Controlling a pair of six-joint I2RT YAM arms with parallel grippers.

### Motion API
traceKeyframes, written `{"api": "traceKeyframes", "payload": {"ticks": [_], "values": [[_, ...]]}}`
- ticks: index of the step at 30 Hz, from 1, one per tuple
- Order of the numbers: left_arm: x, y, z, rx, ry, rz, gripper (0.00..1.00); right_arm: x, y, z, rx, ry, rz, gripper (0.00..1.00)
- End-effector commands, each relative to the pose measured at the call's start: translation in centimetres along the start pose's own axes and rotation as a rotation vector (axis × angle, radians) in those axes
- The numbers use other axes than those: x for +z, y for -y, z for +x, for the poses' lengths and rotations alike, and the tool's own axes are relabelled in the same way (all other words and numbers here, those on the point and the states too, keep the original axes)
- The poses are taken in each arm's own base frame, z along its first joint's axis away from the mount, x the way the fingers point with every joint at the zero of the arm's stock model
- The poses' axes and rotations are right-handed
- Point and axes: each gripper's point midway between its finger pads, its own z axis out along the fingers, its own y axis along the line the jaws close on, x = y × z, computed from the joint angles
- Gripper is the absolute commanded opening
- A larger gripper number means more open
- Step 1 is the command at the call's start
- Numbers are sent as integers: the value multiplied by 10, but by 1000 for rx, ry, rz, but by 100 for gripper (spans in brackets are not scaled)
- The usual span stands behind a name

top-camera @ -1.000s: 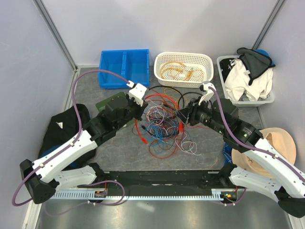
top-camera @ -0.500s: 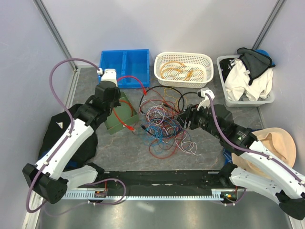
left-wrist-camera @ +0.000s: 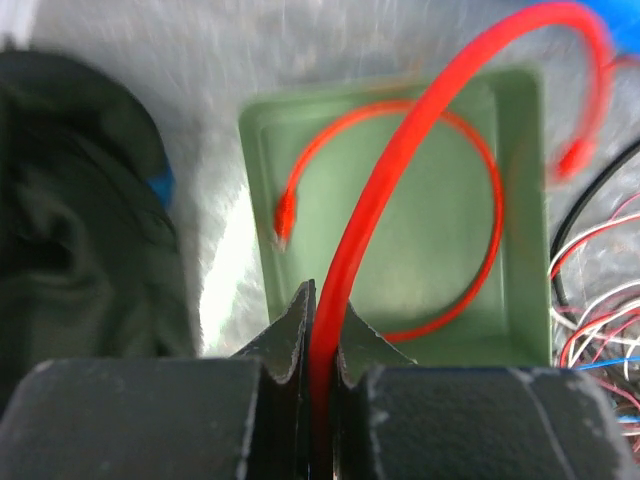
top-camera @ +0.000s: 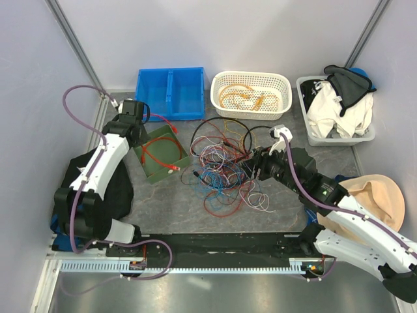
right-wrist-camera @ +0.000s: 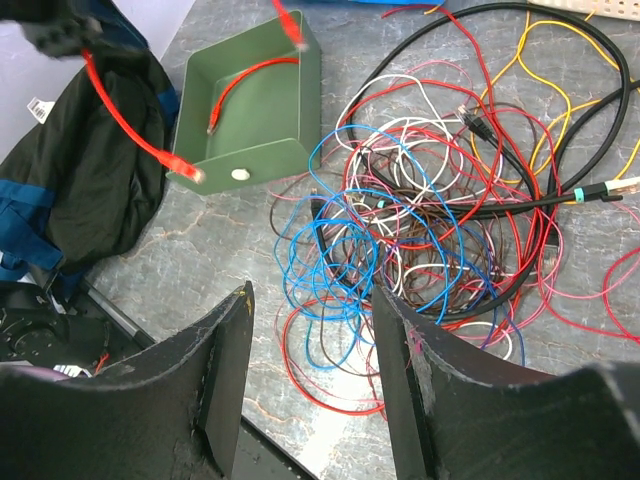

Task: Untangle the cables

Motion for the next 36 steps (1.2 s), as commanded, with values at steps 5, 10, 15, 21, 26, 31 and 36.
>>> {"api": "traceKeyframes", "payload": {"ticks": [5, 10, 15, 21, 26, 31, 36], "values": [[0, 11, 28, -172, -155, 50, 2, 5, 1, 0, -10, 27, -6, 58], [-7, 2, 33, -265, -210, 73, 2, 6, 2, 2, -10, 26, -6, 58], [-40, -7, 17, -356, -118, 126, 2, 7, 2, 5, -6, 27, -11, 57], [-39, -6, 33, -428, -142, 141, 2, 17, 3, 20, 11, -6, -29, 57], [-10, -2, 67, -450, -268, 114, 2, 17, 6, 30, 23, -15, -29, 57], [11, 2, 93, -491, -404, 92, 2, 8, 10, 32, 28, -3, -24, 57], [17, -17, 85, -567, -377, 49, 2, 7, 17, 36, 23, 3, -4, 57]]}}
